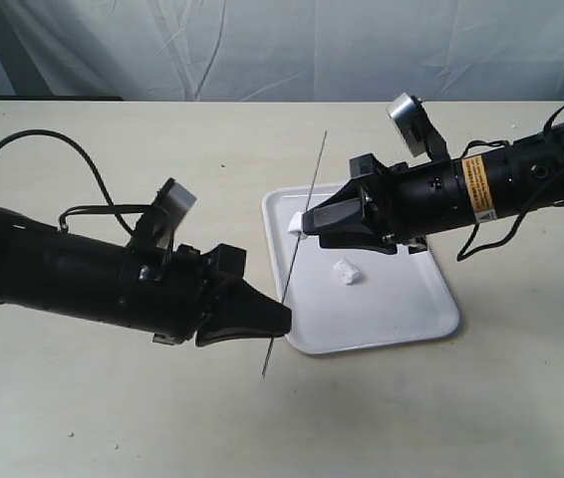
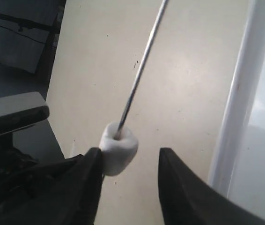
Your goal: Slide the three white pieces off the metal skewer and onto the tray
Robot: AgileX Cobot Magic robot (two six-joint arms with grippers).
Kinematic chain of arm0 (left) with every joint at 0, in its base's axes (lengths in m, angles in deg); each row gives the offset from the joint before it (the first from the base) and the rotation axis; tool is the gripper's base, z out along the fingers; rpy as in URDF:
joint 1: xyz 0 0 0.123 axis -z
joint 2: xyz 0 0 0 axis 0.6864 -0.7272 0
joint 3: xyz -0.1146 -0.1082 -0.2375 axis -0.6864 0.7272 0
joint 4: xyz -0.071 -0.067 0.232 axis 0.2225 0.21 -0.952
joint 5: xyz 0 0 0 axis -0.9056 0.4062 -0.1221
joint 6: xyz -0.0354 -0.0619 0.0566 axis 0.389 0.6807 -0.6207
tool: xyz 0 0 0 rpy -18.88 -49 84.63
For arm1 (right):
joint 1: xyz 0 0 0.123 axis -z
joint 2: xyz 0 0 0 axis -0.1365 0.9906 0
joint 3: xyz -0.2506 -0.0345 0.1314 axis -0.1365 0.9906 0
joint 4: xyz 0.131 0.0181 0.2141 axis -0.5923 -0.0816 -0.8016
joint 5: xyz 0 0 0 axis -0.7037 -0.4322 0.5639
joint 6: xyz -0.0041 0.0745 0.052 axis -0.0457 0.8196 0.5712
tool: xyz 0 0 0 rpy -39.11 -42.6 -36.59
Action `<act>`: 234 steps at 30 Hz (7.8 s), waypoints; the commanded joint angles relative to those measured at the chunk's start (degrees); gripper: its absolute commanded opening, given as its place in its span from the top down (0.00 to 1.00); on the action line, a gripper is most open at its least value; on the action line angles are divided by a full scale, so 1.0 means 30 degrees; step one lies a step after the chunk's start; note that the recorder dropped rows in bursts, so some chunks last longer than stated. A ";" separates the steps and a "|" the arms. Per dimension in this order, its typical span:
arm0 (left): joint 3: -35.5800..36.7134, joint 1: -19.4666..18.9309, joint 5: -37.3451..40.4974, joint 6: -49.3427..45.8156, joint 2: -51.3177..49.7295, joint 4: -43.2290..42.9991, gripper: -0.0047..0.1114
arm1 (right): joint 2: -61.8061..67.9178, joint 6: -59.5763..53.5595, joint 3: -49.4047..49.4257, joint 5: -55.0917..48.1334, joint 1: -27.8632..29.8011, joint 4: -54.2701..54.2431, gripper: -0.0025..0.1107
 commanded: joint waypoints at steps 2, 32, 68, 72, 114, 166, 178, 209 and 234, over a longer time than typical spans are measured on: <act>-0.0427 0.0085 0.0067 0.0091 0.0125 0.0285 0.96 | -0.0041 0.0048 0.0077 0.0714 0.0085 -0.0243 0.64; -0.0197 0.0885 0.1097 0.1008 0.0125 -0.0380 0.96 | -0.0041 -0.1423 0.0044 -0.2842 -0.0985 -0.2348 0.81; 0.4616 0.2134 -0.1002 -0.1567 0.3012 0.0285 0.96 | -0.0004 0.1210 -0.2161 -0.6688 -0.0985 0.2241 0.81; 0.4007 0.2134 -0.1676 -0.0760 0.3012 0.0285 0.96 | -0.0004 0.1210 -0.2161 -0.6509 -0.0985 0.2241 0.81; -0.7467 0.0744 -0.2016 0.3665 -0.8688 0.0285 0.89 | -0.1837 0.0272 -0.2161 0.2386 0.3719 0.2241 0.55; 0.1086 -0.0180 -0.6206 3.4397 2.5021 -4.6272 0.96 | -2.4189 -0.7230 1.0204 -1.8710 0.3719 0.2241 0.98; 0.1303 -0.0180 -0.0482 3.0373 2.7400 -4.2737 0.96 | -2.7685 -0.7230 1.3103 -1.8774 0.3719 0.2129 0.98; 1.0622 -0.8885 -1.0862 2.0918 3.1385 -3.1483 0.96 | -3.5334 -0.9427 1.7308 -2.1353 0.4791 -0.2612 0.98; 1.1755 -0.9506 -1.2254 1.9372 3.1348 -3.2266 0.96 | -3.5922 -3.7726 1.7308 -2.6699 0.4791 -3.2355 0.98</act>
